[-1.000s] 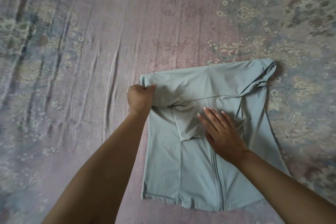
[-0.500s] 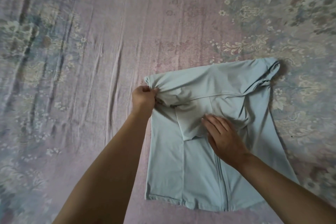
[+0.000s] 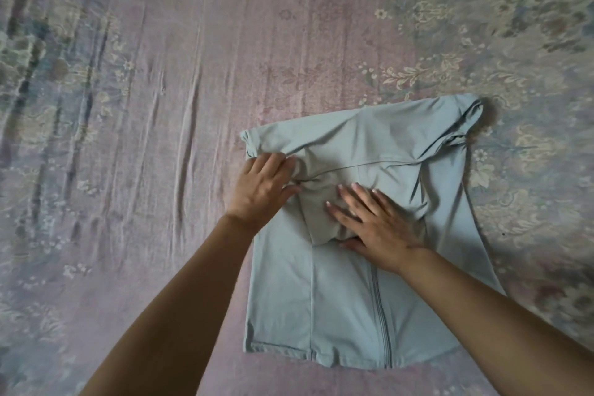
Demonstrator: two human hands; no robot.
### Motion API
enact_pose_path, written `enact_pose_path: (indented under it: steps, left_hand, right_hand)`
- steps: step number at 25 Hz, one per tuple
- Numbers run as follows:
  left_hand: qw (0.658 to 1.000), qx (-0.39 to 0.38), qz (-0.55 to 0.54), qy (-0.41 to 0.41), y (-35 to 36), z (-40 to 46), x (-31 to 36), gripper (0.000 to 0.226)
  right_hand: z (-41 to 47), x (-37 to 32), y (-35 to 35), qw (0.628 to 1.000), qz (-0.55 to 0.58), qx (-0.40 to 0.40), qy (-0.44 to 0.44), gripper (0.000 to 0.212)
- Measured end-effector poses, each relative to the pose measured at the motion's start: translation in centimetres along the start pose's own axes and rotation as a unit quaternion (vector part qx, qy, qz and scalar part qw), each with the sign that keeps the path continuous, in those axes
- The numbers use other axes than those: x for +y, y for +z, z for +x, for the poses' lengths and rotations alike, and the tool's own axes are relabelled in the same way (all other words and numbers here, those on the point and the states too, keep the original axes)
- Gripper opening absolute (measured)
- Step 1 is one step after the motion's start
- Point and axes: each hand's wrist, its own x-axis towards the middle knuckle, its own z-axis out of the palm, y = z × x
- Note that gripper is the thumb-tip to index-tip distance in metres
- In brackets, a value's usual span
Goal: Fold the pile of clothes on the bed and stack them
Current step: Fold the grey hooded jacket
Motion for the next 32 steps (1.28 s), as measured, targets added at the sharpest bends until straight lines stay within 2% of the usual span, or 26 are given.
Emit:
enact_pose_path:
  steps: [2, 3, 5, 6, 7, 9, 10, 11, 13, 14, 16, 17, 18, 19, 20, 22, 23, 24, 25, 26, 27, 28, 29, 30, 31, 32]
  left_hand:
    - [0.995, -0.015, 0.022, 0.095, -0.2, -0.6, -1.4, 0.031]
    - [0.993, -0.022, 0.029, 0.108, -0.3, -0.9, -2.2, 0.026]
    - [0.991, -0.034, 0.065, 0.116, -0.3, -1.1, -3.0, 0.018]
    - [0.988, -0.039, 0.102, 0.111, -0.2, -1.0, -2.6, 0.017]
    - [0.984, -0.044, 0.142, 0.097, 0.0, -0.8, -1.7, 0.018]
    - [0.983, -0.056, 0.169, 0.043, 0.1, -0.6, 1.0, 0.022]
    - [0.987, -0.061, 0.150, 0.005, 0.0, -0.4, 2.3, 0.021]
    - [0.990, -0.069, 0.114, -0.046, -0.2, 0.1, 3.2, 0.020]
    - [0.976, -0.045, 0.016, -0.213, -0.4, 1.6, 4.3, 0.023]
    - [0.946, -0.014, -0.037, -0.323, -0.8, 2.6, 4.5, 0.023]
    - [0.838, 0.031, -0.123, -0.531, -1.2, 4.4, 3.9, 0.024]
    - [0.789, 0.026, -0.150, -0.596, -1.0, 4.8, 3.2, 0.025]
    - [0.752, 0.008, -0.177, -0.634, -0.7, 4.8, 2.4, 0.029]
    - [0.730, -0.011, -0.200, -0.653, -0.5, 4.6, 1.8, 0.033]
    - [0.724, -0.019, -0.212, -0.657, -0.3, 4.4, 1.3, 0.032]
    - [0.730, -0.005, -0.212, -0.650, -0.2, 4.1, 1.3, 0.016]
    - [0.733, 0.015, -0.208, -0.648, -0.4, 3.9, 1.4, 0.012]
    - [0.731, 0.041, -0.207, -0.649, -0.6, 3.8, 1.4, 0.018]
    - [0.725, 0.064, -0.209, -0.653, -0.9, 3.7, 1.3, 0.024]
    - [0.722, 0.077, -0.214, -0.653, -1.0, 3.5, 1.1, 0.028]
    - [0.723, 0.075, -0.219, -0.650, -0.9, 3.3, 0.7, 0.030]
    - [0.728, 0.064, -0.227, -0.644, -0.7, 3.0, 0.4, 0.031]
    - [0.734, 0.052, -0.231, -0.636, -0.7, 3.1, 0.4, 0.033]
    - [0.762, 0.038, -0.206, -0.613, -0.6, 3.2, 0.4, 0.037]
    - [0.825, 0.026, -0.131, -0.549, -0.4, 3.4, 0.7, 0.040]
    - [0.895, 0.018, -0.041, -0.444, -0.3, 3.5, 1.5, 0.042]
  right_hand:
    - [0.6, -0.2, -0.2, 1.000, 0.017, -0.016, 0.018, 0.061]
    - [0.8, -0.6, -0.4, 0.998, 0.046, -0.020, 0.023, 0.060]
    - [1.0, -1.4, -1.1, 0.988, 0.130, -0.077, 0.017, 0.062]
    - [1.0, -1.3, -1.7, 0.977, 0.177, -0.116, 0.012, 0.065]
    - [0.7, -0.5, -2.5, 0.969, 0.218, -0.118, 0.008, 0.065]
    - [0.2, 2.8, -3.8, 0.965, 0.254, 0.018, 0.061, 0.051]
    - [0.0, 5.1, -4.4, 0.954, 0.247, 0.101, 0.139, 0.043]
    - [-0.1, 7.5, -4.9, 0.932, 0.231, 0.160, 0.230, 0.038]
    - [0.3, 12.1, -6.0, 0.866, 0.215, 0.189, 0.409, 0.028]
    - [0.9, 13.9, -6.3, 0.830, 0.221, 0.182, 0.479, 0.025]
    - [2.9, 16.8, -6.8, 0.760, 0.258, 0.160, 0.575, 0.029]
    - [4.1, 17.6, -7.0, 0.734, 0.276, 0.151, 0.602, 0.034]
    - [5.2, 17.9, -7.0, 0.708, 0.303, 0.136, 0.624, 0.038]
    - [6.0, 18.5, -6.6, 0.683, 0.338, 0.112, 0.638, 0.039]
    - [6.6, 18.9, -5.9, 0.657, 0.373, 0.088, 0.649, 0.041]
    - [7.4, 19.2, -4.7, 0.608, 0.424, 0.067, 0.667, 0.042]
    - [7.4, 19.3, -3.8, 0.571, 0.462, 0.092, 0.673, 0.036]
    - [7.4, 19.3, -3.4, 0.515, 0.517, 0.108, 0.675, 0.024]
    - [7.1, 19.1, -2.9, 0.479, 0.554, 0.113, 0.671, 0.008]
    - [6.5, 18.7, -2.7, 0.481, 0.559, 0.094, 0.669, 0.011]
    - [5.6, 18.5, -2.4, 0.467, 0.571, 0.069, 0.672, 0.016]
    - [4.8, 18.0, -2.7, 0.476, 0.561, 0.044, 0.676, 0.016]
    - [4.0, 17.9, -2.7, 0.546, 0.498, 0.015, 0.673, 0.018]
    - [3.4, 17.7, -2.8, 0.645, 0.390, -0.012, 0.657, 0.025]
    - [3.1, 17.3, -3.1, 0.730, 0.264, -0.025, 0.630, 0.029]
    - [3.2, 16.5, -3.7, 0.797, 0.146, -0.008, 0.586, 0.029]
